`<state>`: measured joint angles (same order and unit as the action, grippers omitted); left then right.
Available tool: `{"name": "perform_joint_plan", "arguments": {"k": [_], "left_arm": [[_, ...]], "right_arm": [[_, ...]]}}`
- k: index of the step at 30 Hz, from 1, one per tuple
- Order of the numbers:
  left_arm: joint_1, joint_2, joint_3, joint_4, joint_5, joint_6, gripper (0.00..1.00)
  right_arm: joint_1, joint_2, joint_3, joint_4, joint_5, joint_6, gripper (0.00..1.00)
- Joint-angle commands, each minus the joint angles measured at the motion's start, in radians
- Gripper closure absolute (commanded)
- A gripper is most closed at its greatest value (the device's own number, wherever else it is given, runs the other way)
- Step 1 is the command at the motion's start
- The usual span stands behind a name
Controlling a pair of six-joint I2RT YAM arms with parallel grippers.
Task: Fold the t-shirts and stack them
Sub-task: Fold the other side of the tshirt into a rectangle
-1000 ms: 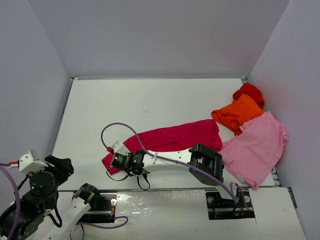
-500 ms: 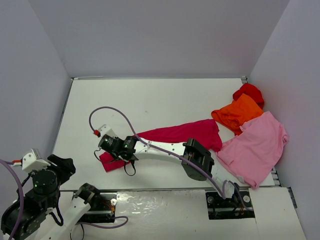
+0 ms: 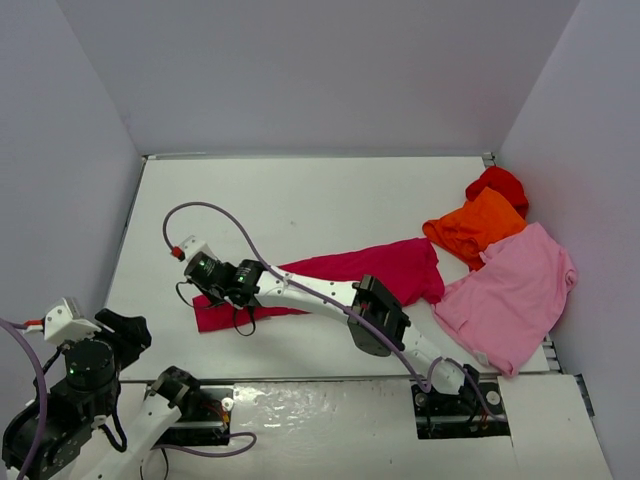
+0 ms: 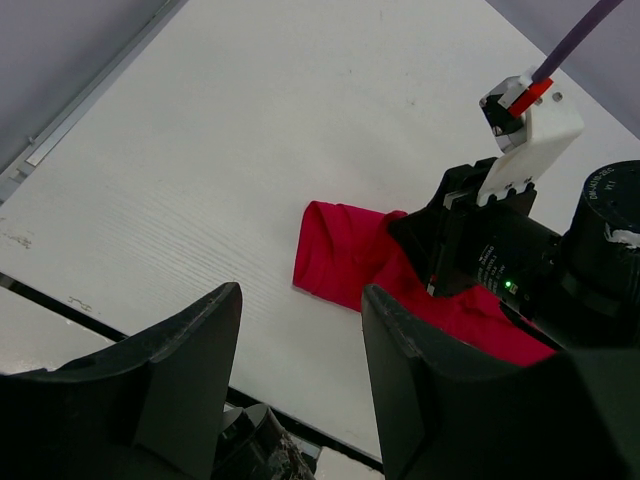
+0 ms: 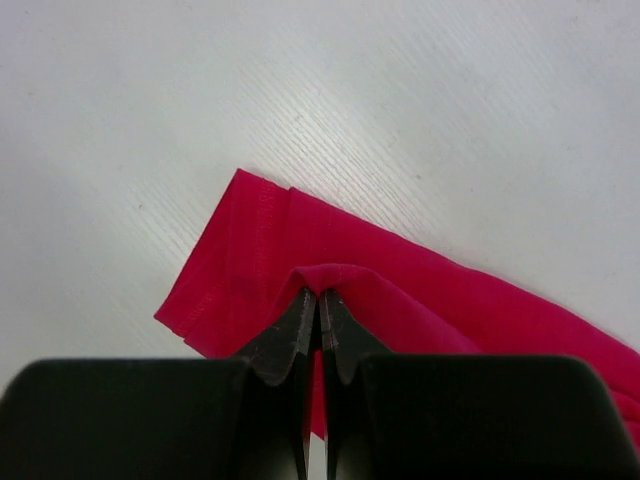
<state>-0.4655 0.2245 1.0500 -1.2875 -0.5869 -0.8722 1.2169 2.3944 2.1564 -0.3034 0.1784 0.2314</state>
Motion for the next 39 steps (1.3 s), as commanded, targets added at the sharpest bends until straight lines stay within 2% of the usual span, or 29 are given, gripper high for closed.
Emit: {"name": "perform_joint_plan", "arguments": {"k": [1,9,15,19,22,25,29,39], "left_arm": [[-0.004,0.039,0.002,0.054,-0.008,0.002,0.52],[-0.004,0.042,-0.028,0.070,0.010,-0.001,0.52],[-0.004,0.044,-0.044,0.076,0.020,-0.001,0.52],[-0.004,0.042,-0.047,0.079,0.024,-0.001,0.52],[-0.004,0.042,-0.052,0.083,0.029,0.001,0.52],[-0.004,0.041,-0.063,0.089,0.032,-0.001,0.52],[-0.004,0.042,-0.069,0.093,0.033,-0.001,0.52],[-0.004,0.049,-0.082,0.104,0.030,0.001,0.52]], "right_arm": [[-0.018,-0.048,0.110,0.120,-0.019,-0.038,1.00],[-0.023,-0.083,0.106,0.336,-0.010,-0.093,1.00],[-0.040,-0.044,0.091,0.414,-0.010,-0.104,1.00],[-0.072,-0.067,-0.013,0.576,0.129,-0.135,1.00],[-0.105,-0.079,-0.077,0.714,0.127,-0.136,1.00],[-0.143,-0.023,-0.019,0.736,0.056,-0.126,1.00],[-0.137,0.059,0.085,0.682,-0.050,-0.104,1.00],[-0.034,-0.048,-0.107,0.694,-0.051,-0.083,1.00]]}}
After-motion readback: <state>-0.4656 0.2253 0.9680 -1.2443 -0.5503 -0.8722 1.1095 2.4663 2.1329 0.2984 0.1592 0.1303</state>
